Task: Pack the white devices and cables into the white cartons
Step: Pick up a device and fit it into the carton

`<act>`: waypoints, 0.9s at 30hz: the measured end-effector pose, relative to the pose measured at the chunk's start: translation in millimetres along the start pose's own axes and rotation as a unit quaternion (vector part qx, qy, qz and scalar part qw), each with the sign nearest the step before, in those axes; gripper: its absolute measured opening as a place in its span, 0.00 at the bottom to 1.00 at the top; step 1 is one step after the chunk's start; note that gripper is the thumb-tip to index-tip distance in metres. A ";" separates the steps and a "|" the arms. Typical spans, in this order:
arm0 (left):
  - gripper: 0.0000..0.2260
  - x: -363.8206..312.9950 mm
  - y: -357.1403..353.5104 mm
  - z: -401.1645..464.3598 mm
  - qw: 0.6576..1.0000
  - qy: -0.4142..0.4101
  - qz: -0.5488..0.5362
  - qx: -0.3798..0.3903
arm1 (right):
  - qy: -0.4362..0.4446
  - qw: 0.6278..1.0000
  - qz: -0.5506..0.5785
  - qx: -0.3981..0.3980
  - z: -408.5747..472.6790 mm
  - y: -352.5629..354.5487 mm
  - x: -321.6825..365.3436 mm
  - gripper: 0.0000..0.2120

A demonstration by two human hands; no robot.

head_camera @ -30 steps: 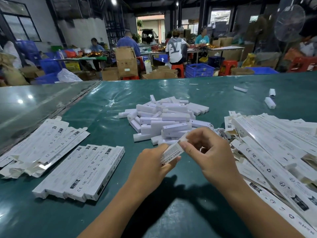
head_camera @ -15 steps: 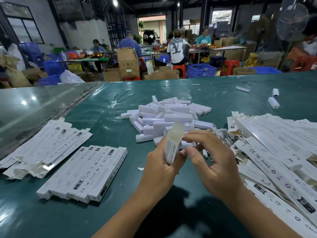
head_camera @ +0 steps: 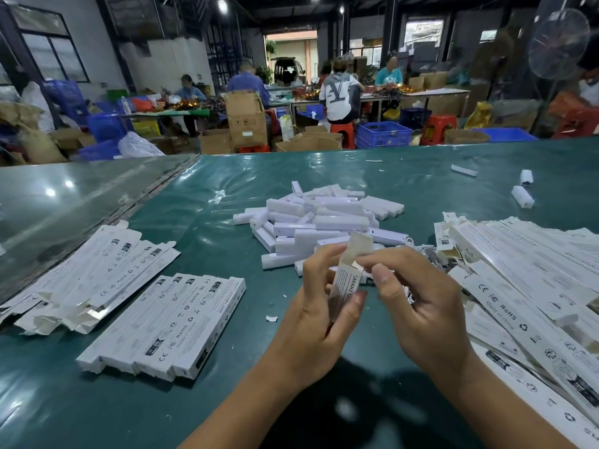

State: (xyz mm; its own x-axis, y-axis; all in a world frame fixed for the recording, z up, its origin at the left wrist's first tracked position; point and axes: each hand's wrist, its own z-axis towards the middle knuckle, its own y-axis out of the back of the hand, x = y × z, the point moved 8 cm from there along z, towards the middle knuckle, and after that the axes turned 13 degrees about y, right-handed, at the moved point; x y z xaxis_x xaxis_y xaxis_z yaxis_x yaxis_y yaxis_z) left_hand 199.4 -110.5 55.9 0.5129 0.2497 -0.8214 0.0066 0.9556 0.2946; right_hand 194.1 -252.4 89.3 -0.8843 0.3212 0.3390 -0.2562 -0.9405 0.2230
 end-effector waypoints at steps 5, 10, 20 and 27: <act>0.15 -13.9 0.5 0.2 0.997 -0.045 0.064 -0.001 | -0.131 0.983 0.113 -0.056 -0.3 1.5 -13.0 0.14; 0.14 -21.2 -2.0 0.0 0.994 -0.078 0.079 -0.006 | -0.188 0.963 0.180 -0.073 2.4 2.5 -17.7 0.13; 0.19 -11.4 -0.3 -0.3 0.996 -0.026 0.085 -0.025 | -0.208 0.956 0.199 -0.059 0.9 0.3 -20.3 0.17; 0.22 -10.3 5.7 1.6 0.999 -0.006 0.012 -0.036 | -0.120 0.986 0.109 0.032 8.3 -0.8 -6.0 0.04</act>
State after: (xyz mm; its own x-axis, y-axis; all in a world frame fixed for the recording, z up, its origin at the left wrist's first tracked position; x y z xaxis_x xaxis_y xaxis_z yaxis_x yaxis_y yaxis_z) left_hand 195.6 -107.9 66.8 0.5224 0.2717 -0.8083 -0.0673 0.9581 0.2785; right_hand 202.9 -252.6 94.7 -0.7962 0.1365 0.5894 -0.0385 -0.9837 0.1757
